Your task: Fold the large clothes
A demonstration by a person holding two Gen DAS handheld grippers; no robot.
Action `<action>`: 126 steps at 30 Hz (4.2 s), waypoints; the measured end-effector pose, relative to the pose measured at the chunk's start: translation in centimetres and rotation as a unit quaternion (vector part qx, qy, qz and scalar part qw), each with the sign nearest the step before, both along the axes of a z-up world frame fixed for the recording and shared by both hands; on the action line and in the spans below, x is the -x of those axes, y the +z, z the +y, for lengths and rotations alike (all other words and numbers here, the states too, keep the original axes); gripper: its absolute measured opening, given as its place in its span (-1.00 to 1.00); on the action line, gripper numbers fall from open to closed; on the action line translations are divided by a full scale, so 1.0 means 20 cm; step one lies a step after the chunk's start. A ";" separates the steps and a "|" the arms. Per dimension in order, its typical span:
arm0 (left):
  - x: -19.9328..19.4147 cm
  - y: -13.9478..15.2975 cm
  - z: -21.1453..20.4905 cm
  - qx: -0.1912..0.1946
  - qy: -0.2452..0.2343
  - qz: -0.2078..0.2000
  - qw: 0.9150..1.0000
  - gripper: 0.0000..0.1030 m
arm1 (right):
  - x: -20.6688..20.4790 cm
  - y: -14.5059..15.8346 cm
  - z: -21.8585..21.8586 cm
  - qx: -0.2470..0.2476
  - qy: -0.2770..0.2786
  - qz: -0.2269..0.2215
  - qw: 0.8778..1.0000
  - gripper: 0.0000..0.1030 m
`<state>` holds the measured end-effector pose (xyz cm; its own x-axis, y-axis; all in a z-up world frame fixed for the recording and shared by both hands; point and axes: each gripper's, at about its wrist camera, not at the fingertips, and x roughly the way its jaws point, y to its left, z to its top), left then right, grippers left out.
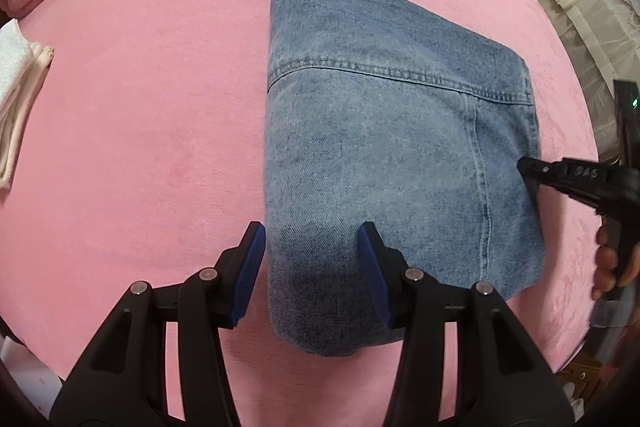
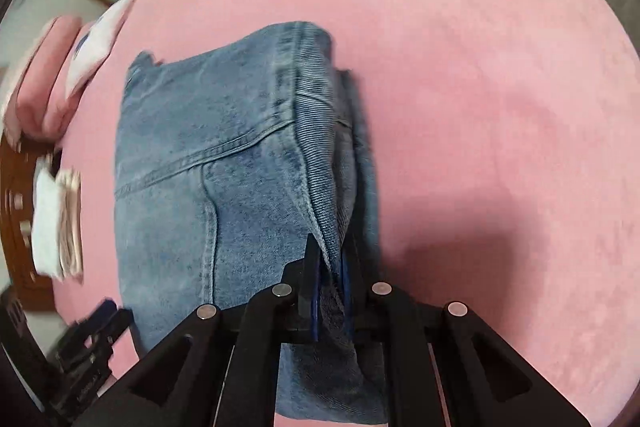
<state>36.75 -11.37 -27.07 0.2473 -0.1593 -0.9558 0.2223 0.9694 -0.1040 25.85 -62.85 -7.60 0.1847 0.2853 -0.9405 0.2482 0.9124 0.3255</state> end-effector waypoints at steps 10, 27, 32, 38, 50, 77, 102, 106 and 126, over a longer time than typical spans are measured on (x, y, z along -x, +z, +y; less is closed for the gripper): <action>0.09 0.17 0.13 0.021 0.022 -0.011 0.999 -0.51 | 0.15 0.25 0.24 0.092 0.014 -0.064 0.994 -0.55; 0.19 -0.11 0.05 0.023 -0.041 0.033 0.998 -0.93 | 0.57 0.11 0.64 -0.031 0.126 -0.083 0.988 -1.00; 0.19 -0.10 0.11 0.030 -0.040 0.037 0.998 -0.98 | 0.69 0.15 0.33 0.015 0.050 -0.075 0.996 -1.00; 0.13 0.06 0.06 0.043 -0.074 0.022 0.996 -1.00 | 0.71 0.40 0.44 -0.090 0.064 -0.157 0.982 -1.00; -0.40 -0.05 -0.08 0.100 -0.040 -0.009 0.994 -0.99 | 0.12 0.10 0.85 -0.142 0.073 -0.193 0.968 -1.00; -0.18 0.05 0.22 0.018 0.056 0.014 0.998 -0.90 | 0.70 0.21 0.38 -0.006 -0.085 -0.068 0.994 -0.69; 0.43 0.59 0.18 -0.019 0.011 0.041 0.999 0.43 | 0.86 0.88 0.85 0.093 0.106 -0.006 0.990 0.73; 0.40 0.59 0.17 -0.016 0.017 0.043 0.999 0.48 | 0.84 0.90 0.81 0.097 0.102 -0.015 0.990 0.73; -0.11 -0.16 0.26 0.117 0.026 0.101 0.988 0.48 | 0.48 0.00 0.00 -0.202 -0.047 0.033 0.978 0.76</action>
